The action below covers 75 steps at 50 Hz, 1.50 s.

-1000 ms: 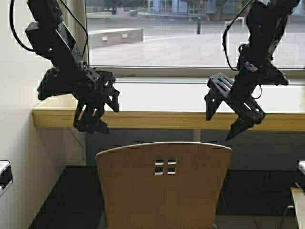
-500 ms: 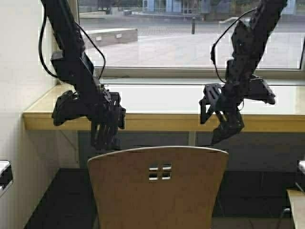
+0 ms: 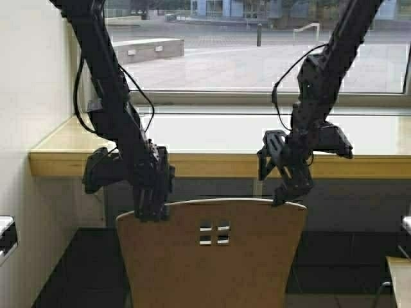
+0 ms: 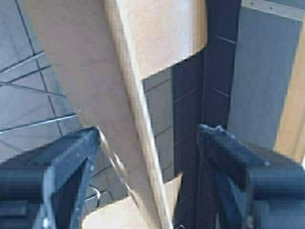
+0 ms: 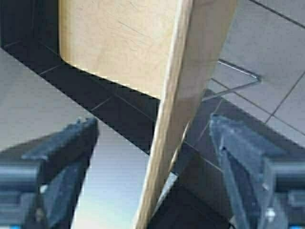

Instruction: Push the chairs under the table

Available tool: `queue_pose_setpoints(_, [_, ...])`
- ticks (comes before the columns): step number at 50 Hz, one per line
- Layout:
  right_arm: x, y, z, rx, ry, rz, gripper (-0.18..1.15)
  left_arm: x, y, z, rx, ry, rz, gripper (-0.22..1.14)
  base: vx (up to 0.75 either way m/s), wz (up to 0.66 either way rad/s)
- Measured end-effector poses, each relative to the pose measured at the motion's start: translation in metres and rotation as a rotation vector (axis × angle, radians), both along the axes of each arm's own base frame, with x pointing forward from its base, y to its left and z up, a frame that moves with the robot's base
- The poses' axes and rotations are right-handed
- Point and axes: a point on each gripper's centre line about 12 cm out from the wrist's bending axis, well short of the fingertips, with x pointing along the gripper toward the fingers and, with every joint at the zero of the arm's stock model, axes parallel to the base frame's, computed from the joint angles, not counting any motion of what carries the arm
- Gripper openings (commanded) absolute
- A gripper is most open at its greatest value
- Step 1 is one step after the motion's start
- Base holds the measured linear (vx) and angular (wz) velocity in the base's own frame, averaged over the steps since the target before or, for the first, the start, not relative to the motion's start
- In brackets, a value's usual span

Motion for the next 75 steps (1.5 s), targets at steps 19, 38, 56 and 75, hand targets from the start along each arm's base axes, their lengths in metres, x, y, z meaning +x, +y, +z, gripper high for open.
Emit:
queue_pose_setpoints(19, [0.007, -0.003, -0.015, -0.048, -0.020, -0.028, 1.01, 0.015, 0.003, -0.035, -0.001, 0.011, 0.035, 0.94, 0.00, 0.00])
queue_pose_setpoints(38, [-0.001, 0.012, -0.061, -0.051, 0.038, -0.004, 1.01, 0.023, 0.014, -0.051, 0.003, 0.018, 0.063, 0.93, 0.00, 0.00])
queue_pose_setpoints(56, [0.006, 0.022, -0.084, -0.032, 0.044, 0.007, 0.93, 0.026, 0.017, -0.064, 0.008, 0.026, 0.070, 0.78, 0.00, 0.00])
queue_pose_setpoints(75, [0.014, 0.024, -0.080, -0.003, 0.031, -0.008, -0.01, 0.033, 0.019, -0.062, -0.002, 0.018, 0.082, 0.01, 0.00, 0.01])
